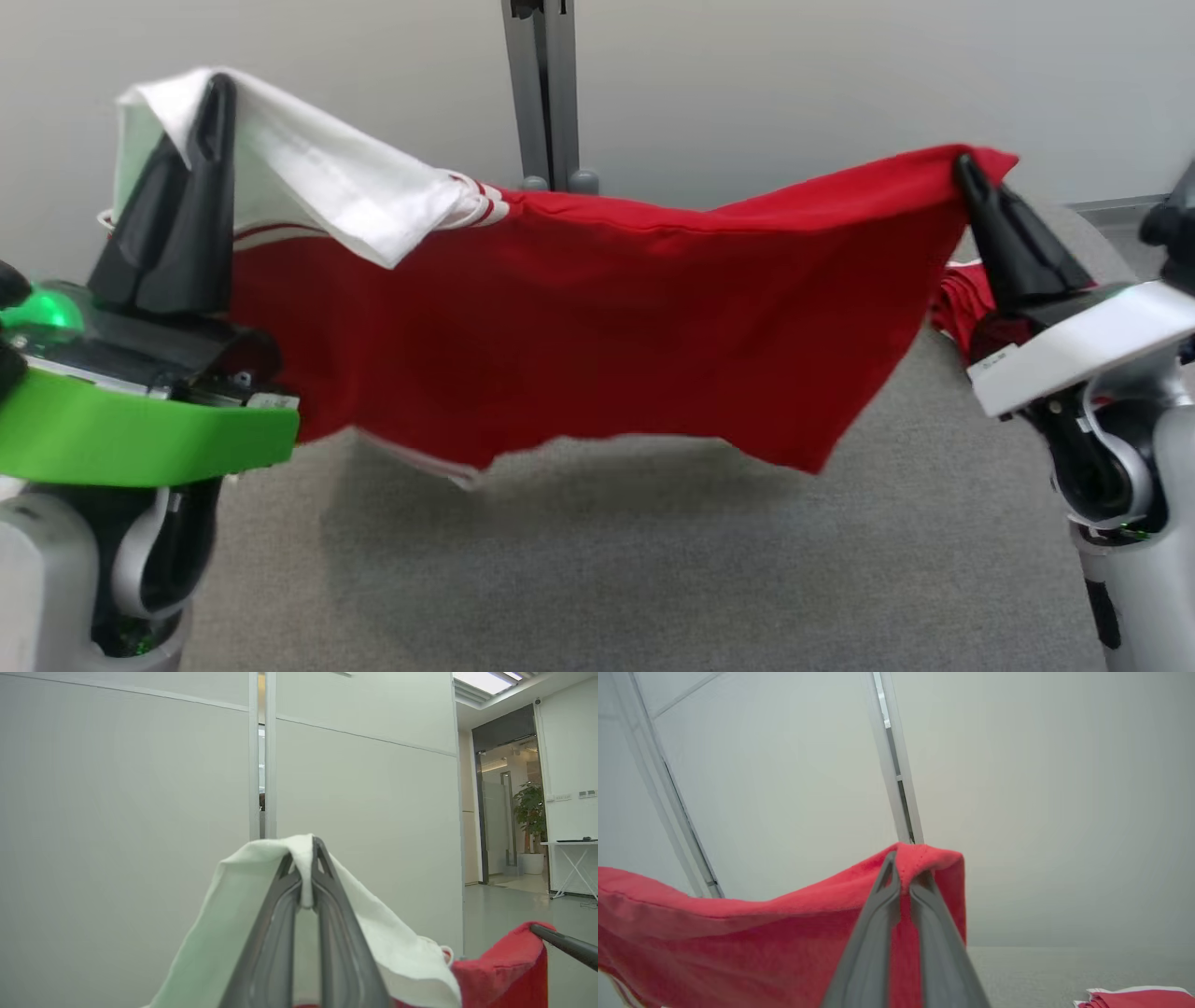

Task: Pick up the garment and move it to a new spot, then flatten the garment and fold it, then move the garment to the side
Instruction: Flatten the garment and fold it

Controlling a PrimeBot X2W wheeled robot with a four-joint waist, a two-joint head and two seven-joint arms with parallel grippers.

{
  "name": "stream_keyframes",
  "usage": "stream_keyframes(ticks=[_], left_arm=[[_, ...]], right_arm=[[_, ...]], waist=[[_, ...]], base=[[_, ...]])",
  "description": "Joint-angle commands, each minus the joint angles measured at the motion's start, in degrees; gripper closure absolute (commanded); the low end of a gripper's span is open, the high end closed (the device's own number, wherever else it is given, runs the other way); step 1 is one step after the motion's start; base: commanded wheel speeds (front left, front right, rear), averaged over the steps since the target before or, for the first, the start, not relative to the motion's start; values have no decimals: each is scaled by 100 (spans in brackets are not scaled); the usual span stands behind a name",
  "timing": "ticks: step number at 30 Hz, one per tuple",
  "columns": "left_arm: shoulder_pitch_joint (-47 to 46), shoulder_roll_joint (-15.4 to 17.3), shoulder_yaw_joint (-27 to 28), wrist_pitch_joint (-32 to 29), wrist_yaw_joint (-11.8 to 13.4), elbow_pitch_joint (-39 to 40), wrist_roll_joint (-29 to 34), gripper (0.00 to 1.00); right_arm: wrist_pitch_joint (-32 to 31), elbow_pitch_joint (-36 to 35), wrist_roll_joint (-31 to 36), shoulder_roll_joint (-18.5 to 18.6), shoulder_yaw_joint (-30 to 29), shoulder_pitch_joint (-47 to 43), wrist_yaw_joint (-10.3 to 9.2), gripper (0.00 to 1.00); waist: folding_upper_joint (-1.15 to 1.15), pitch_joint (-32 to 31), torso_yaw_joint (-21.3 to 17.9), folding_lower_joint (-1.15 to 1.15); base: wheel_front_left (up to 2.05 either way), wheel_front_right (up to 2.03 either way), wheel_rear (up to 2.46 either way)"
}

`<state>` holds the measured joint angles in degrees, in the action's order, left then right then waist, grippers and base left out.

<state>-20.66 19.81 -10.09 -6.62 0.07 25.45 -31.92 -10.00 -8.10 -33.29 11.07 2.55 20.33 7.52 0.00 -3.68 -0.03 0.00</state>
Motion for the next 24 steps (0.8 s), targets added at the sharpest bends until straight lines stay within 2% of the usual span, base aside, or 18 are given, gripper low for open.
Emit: stream_keyframes(ticks=[1,7,11,17,24], left_arm=[[-184,90,26,-94,33,155,32,100],[-791,344,83,-607,31,650,31,100],[-1078,413,14,-819,-52,423,-55,100],[-1784,481,-203,-848,-340,-720,16,100],[-3545,502,-419,-392,-567,-2518,563,100]], right_arm=[[-115,-317,86,-23,-107,-114,-7,100],[-753,-1753,452,-167,-500,-229,-7,100],[-1079,-2016,659,-207,-566,-153,-7,100],[-1138,-1241,851,-192,-247,507,-7,100],[-366,622,1429,-230,162,2624,-7,100]], waist=[[0,-31,-116,0],[0,50,-271,0],[0,203,-315,0],[0,881,-287,0],[0,1806,-248,0]], base=[[0,0,0],[0,0,0],[0,0,0],[0,0,0],[0,0,0]])
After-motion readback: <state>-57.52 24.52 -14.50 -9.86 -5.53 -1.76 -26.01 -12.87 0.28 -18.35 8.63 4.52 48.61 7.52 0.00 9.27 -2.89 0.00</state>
